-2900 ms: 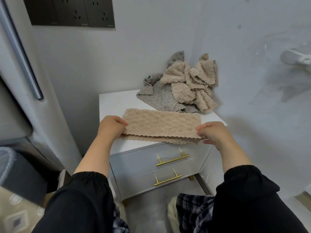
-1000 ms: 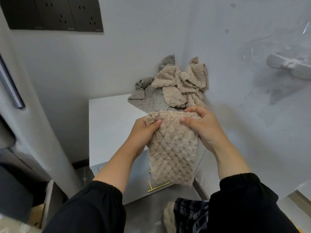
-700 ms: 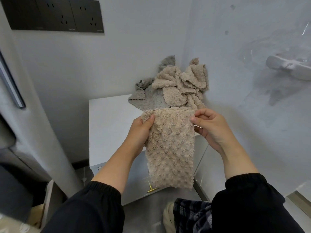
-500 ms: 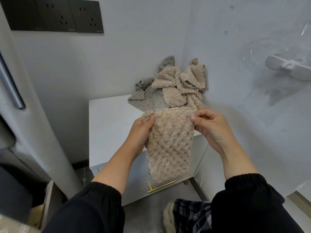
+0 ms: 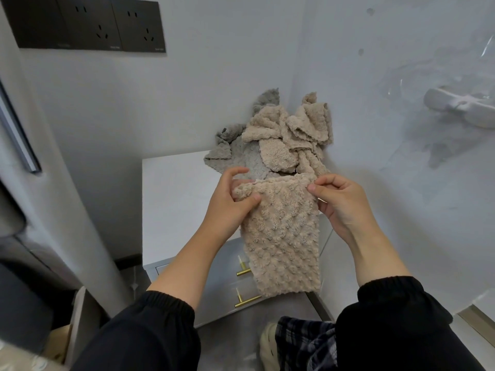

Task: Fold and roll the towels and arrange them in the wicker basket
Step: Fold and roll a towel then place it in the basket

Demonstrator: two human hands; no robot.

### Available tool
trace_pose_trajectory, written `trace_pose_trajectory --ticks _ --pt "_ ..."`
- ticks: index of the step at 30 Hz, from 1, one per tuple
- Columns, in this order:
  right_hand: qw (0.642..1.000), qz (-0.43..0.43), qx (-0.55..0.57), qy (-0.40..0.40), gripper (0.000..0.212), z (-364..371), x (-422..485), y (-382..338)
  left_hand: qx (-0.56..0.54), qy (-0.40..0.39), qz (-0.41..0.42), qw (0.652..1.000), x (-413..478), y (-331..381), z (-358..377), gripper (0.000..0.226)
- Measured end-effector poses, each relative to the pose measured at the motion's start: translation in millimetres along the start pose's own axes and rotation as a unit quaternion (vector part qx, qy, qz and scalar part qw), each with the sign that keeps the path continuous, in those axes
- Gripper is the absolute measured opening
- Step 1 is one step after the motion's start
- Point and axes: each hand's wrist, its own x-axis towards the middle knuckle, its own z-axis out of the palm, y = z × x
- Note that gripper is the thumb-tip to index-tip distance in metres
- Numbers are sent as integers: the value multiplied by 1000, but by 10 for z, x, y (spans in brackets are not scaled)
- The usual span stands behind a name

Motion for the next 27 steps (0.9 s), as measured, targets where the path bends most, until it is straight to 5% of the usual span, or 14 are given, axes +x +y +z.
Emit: trace_pose_trajectory --ticks 7,13,22,27 --pt "999 -18 8 25 22 33 -1 10 147 -3 109 983 -34 -9 27 29" --pt "1000 -20 -17 15 22 43 -16 16 217 -1 86 972 -22 -64 10 18" --pt "994 0 -97 -40 33 -54 3 5 85 -19 16 996 35 26 -107 23" --pt "996 22 -74 -42 18 -28 -12 15 36 -36 4 999 28 44 -131 21"
